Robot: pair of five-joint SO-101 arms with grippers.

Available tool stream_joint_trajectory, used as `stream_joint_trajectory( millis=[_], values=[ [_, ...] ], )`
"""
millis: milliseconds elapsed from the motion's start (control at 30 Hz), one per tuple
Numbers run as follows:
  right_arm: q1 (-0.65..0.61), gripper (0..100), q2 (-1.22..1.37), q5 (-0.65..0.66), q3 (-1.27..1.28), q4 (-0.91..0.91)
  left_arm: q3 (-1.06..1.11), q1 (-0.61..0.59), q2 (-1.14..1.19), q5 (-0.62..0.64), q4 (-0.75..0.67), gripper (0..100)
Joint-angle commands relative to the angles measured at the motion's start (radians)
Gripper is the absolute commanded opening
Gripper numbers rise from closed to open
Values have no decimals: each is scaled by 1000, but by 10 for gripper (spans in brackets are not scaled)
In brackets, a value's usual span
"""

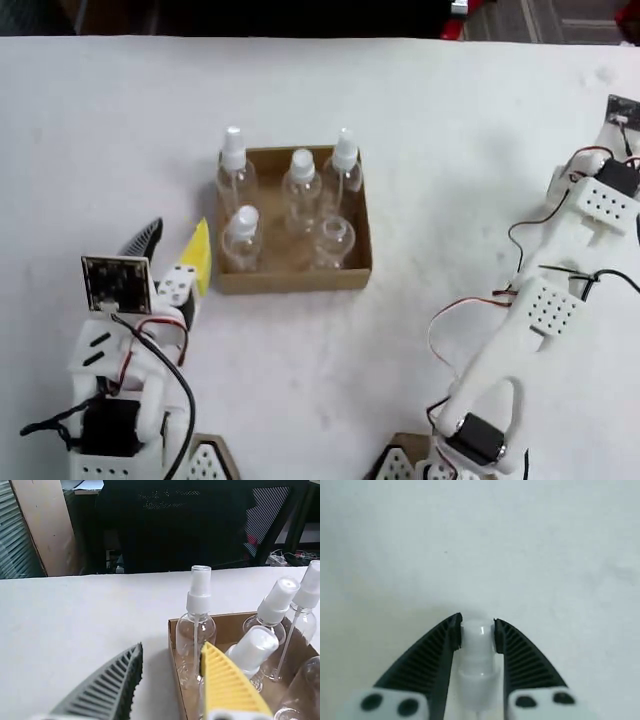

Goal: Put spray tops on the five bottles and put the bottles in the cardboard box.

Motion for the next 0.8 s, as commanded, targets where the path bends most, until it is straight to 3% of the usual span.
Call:
stream_joint_trajectory(
  millis=[0, 767],
  values=[
    [7, 15, -65, 0, -57, 30, -6, 16, -8, 8, -29, 177],
    [-58, 15, -435, -8, -52, 262, -5, 16, -8, 8, -26, 177]
  ],
)
